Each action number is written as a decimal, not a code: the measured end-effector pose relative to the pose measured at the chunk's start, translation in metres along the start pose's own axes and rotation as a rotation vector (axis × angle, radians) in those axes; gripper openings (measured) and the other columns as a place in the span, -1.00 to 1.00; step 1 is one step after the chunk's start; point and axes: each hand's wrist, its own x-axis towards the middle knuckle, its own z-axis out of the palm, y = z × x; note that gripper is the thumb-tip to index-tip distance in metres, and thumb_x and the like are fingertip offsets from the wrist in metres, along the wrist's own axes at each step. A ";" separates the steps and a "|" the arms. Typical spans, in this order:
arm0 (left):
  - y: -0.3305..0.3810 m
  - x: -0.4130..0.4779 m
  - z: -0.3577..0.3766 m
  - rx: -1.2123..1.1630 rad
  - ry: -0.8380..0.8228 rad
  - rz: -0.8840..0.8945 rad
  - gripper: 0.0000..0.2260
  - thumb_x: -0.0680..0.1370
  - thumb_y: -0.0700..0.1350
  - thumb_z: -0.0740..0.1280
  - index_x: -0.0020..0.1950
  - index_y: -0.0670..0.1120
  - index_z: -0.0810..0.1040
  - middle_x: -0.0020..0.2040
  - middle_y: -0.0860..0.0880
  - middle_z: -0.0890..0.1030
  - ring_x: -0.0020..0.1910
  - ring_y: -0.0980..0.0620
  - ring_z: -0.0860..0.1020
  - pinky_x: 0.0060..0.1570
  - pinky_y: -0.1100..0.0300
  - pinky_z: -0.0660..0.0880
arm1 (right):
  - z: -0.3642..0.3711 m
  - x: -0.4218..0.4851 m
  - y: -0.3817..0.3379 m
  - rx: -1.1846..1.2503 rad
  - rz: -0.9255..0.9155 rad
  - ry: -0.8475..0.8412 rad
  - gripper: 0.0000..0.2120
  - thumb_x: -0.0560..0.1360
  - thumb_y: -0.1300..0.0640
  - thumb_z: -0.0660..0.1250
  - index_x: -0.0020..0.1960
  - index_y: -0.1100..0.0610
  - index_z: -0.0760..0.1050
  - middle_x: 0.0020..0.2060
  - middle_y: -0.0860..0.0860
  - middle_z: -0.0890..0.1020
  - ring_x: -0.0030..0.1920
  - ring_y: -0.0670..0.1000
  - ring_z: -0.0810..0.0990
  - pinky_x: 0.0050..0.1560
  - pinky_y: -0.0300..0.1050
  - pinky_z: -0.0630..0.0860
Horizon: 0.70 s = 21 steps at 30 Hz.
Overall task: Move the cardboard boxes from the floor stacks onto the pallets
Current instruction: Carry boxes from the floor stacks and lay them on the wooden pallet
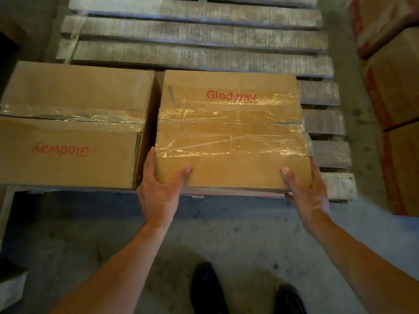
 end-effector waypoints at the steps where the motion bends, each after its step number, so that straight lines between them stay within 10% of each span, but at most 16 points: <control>1: -0.001 0.001 -0.001 0.004 -0.001 -0.001 -0.28 0.46 0.13 0.49 0.54 0.07 0.27 0.32 0.15 0.49 0.17 0.41 0.46 0.05 0.60 0.39 | 0.001 -0.004 -0.002 -0.001 0.005 -0.006 -0.29 0.18 -0.61 0.36 0.25 -0.69 0.13 0.36 -0.12 0.45 0.38 0.16 0.45 0.28 0.37 0.46; 7: -0.009 -0.005 -0.003 0.098 0.008 0.043 -0.35 0.45 0.24 0.47 0.46 0.07 0.36 0.29 0.10 0.53 0.27 0.10 0.51 0.23 0.14 0.50 | 0.009 -0.022 0.005 -0.141 0.092 0.048 -0.21 0.42 -0.37 0.35 0.57 -0.30 0.12 0.46 0.01 0.42 0.45 0.20 0.37 0.40 0.21 0.31; 12: -0.007 -0.007 -0.002 0.152 0.011 0.001 -0.43 0.44 0.23 0.47 0.36 0.09 0.39 0.21 0.17 0.54 0.14 0.35 0.47 0.06 0.57 0.35 | 0.006 -0.022 0.008 -0.116 0.073 0.030 -0.24 0.44 -0.36 0.36 0.55 -0.31 0.14 0.40 -0.08 0.46 0.43 0.15 0.40 0.36 0.15 0.34; 21: 0.002 -0.012 0.008 0.430 0.122 -0.084 -0.27 0.48 0.18 0.46 0.51 -0.15 0.30 0.39 -0.18 0.33 0.35 -0.11 0.32 0.26 0.09 0.40 | 0.009 -0.025 0.009 -0.064 0.054 0.003 -0.23 0.45 -0.34 0.37 0.56 -0.26 0.12 0.39 -0.09 0.43 0.42 0.12 0.40 0.35 0.18 0.37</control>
